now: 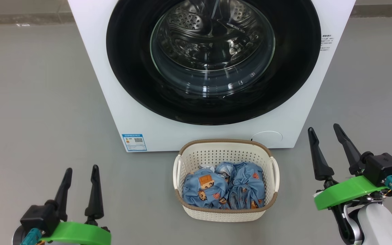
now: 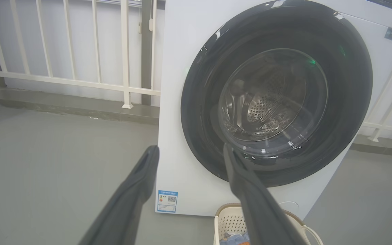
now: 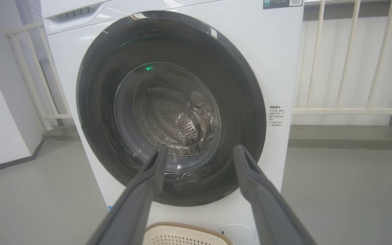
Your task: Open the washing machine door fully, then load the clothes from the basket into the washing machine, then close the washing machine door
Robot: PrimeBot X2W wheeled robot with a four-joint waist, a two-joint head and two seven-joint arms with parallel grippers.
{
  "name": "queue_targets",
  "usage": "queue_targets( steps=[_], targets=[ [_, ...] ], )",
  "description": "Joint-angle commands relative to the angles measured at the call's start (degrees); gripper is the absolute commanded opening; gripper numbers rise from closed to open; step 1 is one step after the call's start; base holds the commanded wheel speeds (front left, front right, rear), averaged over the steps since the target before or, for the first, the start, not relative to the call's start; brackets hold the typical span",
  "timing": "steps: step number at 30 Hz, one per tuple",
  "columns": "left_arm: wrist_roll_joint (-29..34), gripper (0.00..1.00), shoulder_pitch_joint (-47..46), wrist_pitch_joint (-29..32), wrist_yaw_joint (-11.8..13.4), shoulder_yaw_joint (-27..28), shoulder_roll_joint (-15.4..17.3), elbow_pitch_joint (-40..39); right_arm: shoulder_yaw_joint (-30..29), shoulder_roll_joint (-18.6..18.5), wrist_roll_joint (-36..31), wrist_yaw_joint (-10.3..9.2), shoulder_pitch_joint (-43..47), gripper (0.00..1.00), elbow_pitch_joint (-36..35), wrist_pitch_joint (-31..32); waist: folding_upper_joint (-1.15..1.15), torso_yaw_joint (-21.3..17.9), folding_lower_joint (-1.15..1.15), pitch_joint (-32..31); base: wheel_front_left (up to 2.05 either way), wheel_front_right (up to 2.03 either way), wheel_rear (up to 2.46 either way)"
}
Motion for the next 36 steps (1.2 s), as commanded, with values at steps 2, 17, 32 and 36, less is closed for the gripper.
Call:
queue_targets(
  steps=[2, 17, 32, 36],
  targets=[
    [0.2, 1.00, -2.3, -0.5, -0.4, 1.8, 1.0, -1.0, 1.3, -0.8, -0.2, 0.01, -1.7, 1.00, -1.0, -0.7, 0.00, 0.0, 0.00, -0.1, 0.00, 0.00, 0.00],
    [0.9, 1.00, -1.6, -0.5, -0.6, 2.9, 0.7, -2.4, 1.6, -0.8, 0.2, 0.01, -1.7, 1.00, -0.7, -0.7, 0.00, -0.3, 0.00, -0.3, 0.00, 0.00, 0.00],
    [1.4, 1.00, -2.0, -0.5, -0.6, 3.4, 0.7, -1.9, 0.9, -0.3, 0.0, 0.01, -1.9, 1.00, -1.0, -0.7, 0.00, -0.1, 0.00, 0.6, 0.51, 0.51, -1.02],
    [1.4, 1.00, -2.2, -0.5, -0.7, 3.5, 0.7, -1.6, 0.7, 0.0, 0.0, 0.01, -1.9, 1.00, -1.0, -0.7, 0.00, -0.1, 0.00, 0.7, 1.21, 1.21, -2.41]
  ],
)
